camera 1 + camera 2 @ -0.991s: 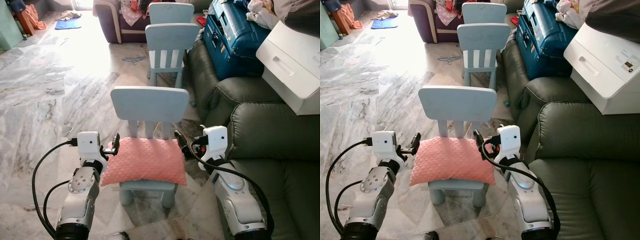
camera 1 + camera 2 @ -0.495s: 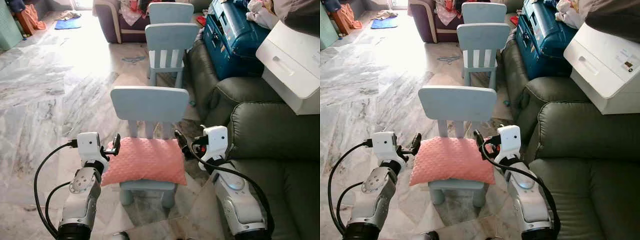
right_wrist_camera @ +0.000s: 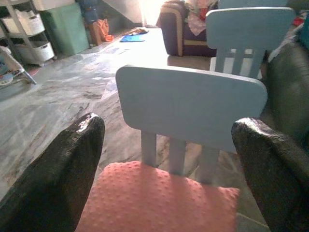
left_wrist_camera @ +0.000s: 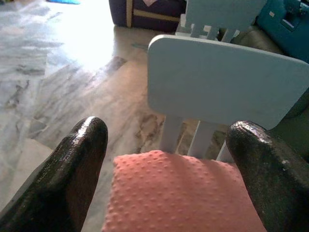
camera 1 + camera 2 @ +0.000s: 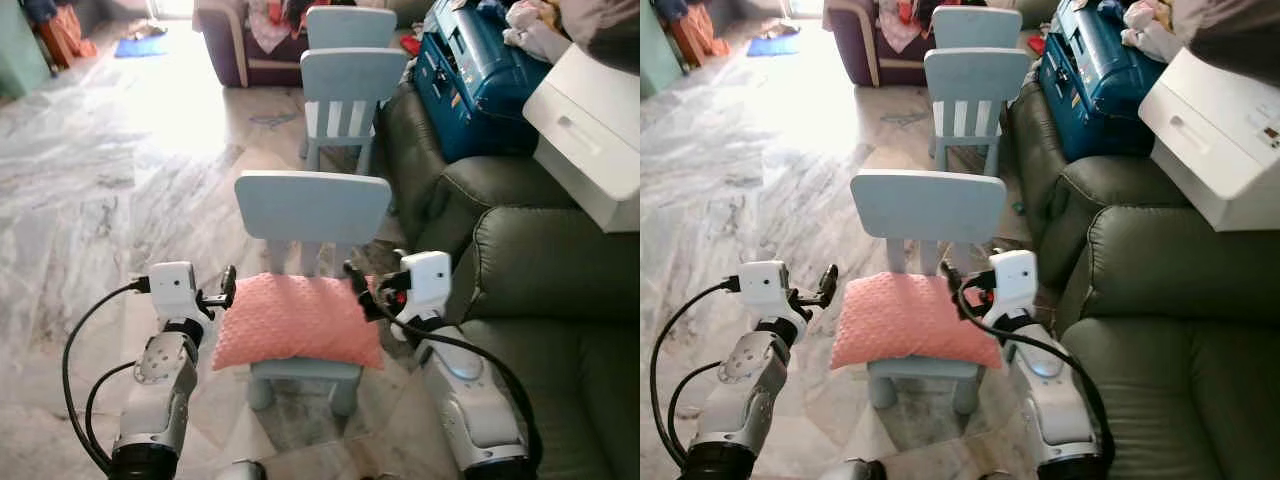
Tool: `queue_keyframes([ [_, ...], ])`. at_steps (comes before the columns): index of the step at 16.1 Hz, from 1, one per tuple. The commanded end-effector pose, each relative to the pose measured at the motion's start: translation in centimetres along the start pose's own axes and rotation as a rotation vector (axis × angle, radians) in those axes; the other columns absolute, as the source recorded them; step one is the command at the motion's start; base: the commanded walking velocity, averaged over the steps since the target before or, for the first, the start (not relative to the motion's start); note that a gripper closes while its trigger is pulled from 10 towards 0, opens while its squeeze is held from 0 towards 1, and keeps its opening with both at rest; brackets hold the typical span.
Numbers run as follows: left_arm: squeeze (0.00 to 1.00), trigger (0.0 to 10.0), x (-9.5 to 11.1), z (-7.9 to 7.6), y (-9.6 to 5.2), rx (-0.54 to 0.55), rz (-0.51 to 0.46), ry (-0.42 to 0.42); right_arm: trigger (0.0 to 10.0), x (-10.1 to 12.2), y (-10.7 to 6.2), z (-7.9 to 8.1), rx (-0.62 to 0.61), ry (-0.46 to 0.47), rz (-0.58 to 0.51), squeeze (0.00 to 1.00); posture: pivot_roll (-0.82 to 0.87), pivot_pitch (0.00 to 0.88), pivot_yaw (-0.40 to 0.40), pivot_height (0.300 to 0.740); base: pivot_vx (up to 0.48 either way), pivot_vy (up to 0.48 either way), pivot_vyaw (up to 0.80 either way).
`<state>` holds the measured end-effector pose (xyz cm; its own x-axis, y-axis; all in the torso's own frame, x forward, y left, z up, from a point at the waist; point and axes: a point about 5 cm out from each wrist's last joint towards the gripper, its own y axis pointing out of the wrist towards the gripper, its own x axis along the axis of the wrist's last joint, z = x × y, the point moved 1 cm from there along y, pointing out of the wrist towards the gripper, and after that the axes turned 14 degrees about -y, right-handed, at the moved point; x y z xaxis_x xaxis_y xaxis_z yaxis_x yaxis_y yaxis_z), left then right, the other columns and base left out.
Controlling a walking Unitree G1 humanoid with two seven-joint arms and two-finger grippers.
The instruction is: Move the pillow to the sofa
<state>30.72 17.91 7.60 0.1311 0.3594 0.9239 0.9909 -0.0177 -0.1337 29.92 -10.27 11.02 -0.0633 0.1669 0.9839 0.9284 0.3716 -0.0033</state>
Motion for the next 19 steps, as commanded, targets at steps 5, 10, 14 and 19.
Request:
queue_keyframes([
  [5, 0.0, 10.0, -0.24, -0.33, -0.12, -0.021, 0.006, 0.015, 10.0, -0.32, -0.27, -0.52, -0.012, -0.005, 0.014, 0.0, -0.11, 0.135, -0.016, 0.74, 0.0, 0.0, 0.0],
  [10, 0.0, 10.0, -0.25, -0.24, -0.11, -0.019, 0.005, 0.024, 10.0, -0.31, -0.26, -0.54, -0.007, -0.01, 0.012, 0.0, -0.11, 0.129, -0.019, 0.74, 0.0, 0.0, 0.0],
  [14, 0.0, 10.0, -0.28, -0.19, -0.12, -0.016, 0.006, 0.026, 10.0, -0.29, -0.26, -0.55, -0.007, -0.012, 0.011, 0.0, -0.11, 0.128, -0.017, 0.74, 0.0, 0.0, 0.0],
  [19, 0.0, 10.0, -0.44, 0.24, -0.2, 0.003, 0.008, 0.041, 10.0, -0.11, -0.25, -0.24, 0.003, -0.016, 0.002, 0.0, -0.11, 0.136, -0.02, 0.74, 0.0, 0.0, 0.0],
])
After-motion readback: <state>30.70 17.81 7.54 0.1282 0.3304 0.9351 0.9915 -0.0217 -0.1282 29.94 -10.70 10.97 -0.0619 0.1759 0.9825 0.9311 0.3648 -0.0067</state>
